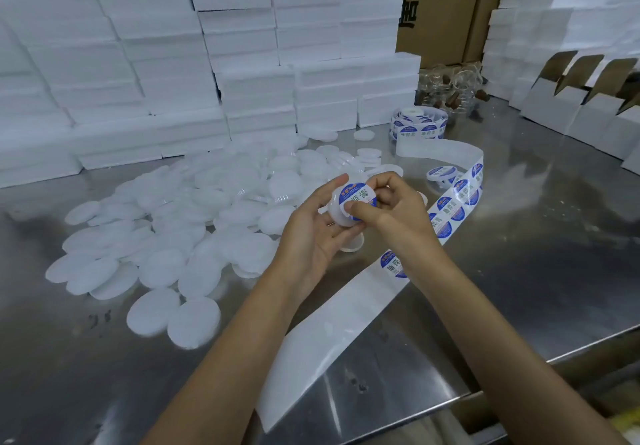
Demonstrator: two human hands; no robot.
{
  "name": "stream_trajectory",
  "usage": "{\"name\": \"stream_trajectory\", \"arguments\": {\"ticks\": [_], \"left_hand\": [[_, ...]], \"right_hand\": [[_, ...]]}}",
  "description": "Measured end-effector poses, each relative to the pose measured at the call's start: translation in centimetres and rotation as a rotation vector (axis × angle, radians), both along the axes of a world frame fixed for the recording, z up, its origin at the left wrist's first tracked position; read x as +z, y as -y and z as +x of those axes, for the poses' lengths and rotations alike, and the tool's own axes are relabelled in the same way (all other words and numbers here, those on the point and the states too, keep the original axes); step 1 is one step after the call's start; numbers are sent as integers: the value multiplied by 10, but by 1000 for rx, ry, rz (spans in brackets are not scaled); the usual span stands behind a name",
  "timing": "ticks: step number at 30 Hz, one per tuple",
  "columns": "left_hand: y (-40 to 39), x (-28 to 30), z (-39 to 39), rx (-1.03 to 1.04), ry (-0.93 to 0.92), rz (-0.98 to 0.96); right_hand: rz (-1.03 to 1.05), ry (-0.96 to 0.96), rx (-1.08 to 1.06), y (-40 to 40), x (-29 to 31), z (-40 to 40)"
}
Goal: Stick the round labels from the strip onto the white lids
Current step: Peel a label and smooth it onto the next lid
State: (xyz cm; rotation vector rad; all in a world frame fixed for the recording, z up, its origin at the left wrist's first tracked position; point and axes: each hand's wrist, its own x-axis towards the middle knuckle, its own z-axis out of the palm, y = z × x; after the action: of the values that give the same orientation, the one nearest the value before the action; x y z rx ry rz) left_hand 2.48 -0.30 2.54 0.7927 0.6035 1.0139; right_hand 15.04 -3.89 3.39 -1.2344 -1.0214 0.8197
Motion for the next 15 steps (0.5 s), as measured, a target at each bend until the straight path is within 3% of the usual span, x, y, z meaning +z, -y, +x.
{"name": "stream_trajectory", "arguments": {"ticks": [15], "left_hand": [[-2,-2,-1,12,-70,11]], "right_hand": [[67,146,-34,-9,-15,-8]]}}
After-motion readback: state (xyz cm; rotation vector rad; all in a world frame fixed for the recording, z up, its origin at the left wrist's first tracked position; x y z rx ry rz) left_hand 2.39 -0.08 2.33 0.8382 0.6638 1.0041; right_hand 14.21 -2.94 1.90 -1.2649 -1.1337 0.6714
